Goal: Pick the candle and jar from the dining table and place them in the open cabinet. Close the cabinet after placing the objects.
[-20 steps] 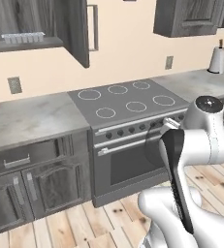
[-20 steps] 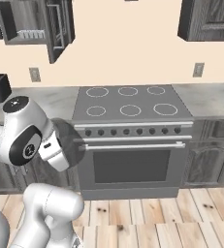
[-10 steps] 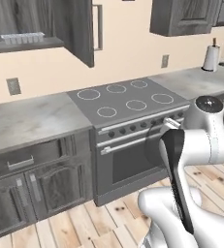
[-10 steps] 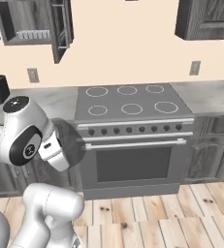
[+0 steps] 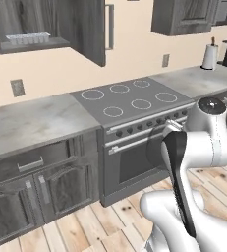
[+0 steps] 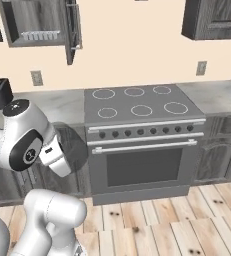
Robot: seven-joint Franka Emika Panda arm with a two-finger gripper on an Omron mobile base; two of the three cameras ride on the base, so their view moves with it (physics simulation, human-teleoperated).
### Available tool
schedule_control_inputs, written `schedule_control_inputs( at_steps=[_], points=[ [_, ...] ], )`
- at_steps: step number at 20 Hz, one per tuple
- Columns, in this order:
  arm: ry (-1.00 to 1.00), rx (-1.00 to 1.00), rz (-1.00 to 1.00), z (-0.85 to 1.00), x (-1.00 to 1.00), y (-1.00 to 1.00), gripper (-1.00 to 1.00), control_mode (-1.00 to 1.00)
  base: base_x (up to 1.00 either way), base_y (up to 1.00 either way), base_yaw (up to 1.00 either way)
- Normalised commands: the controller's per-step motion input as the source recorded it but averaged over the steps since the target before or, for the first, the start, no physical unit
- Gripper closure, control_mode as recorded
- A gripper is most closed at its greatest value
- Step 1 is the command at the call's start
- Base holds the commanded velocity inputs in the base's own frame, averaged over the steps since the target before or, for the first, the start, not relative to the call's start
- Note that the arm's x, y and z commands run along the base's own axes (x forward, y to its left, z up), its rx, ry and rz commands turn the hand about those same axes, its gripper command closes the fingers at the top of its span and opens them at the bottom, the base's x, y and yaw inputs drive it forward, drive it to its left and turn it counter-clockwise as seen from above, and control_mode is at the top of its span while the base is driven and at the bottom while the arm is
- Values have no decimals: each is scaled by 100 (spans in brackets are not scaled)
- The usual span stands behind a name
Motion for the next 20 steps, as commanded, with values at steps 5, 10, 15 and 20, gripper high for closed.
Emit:
schedule_control_inputs(
  at_steps=[5,10,15,20],
  points=[
    [0,0,0,0,0,0,100,100,1,41,-16],
    [0,0,0,0,0,0,100,100,4,44,-18],
    [0,0,0,0,0,0,100,100,3,43,-18],
    [0,0,0,0,0,0,100,100,8,46,-18]
  ],
)
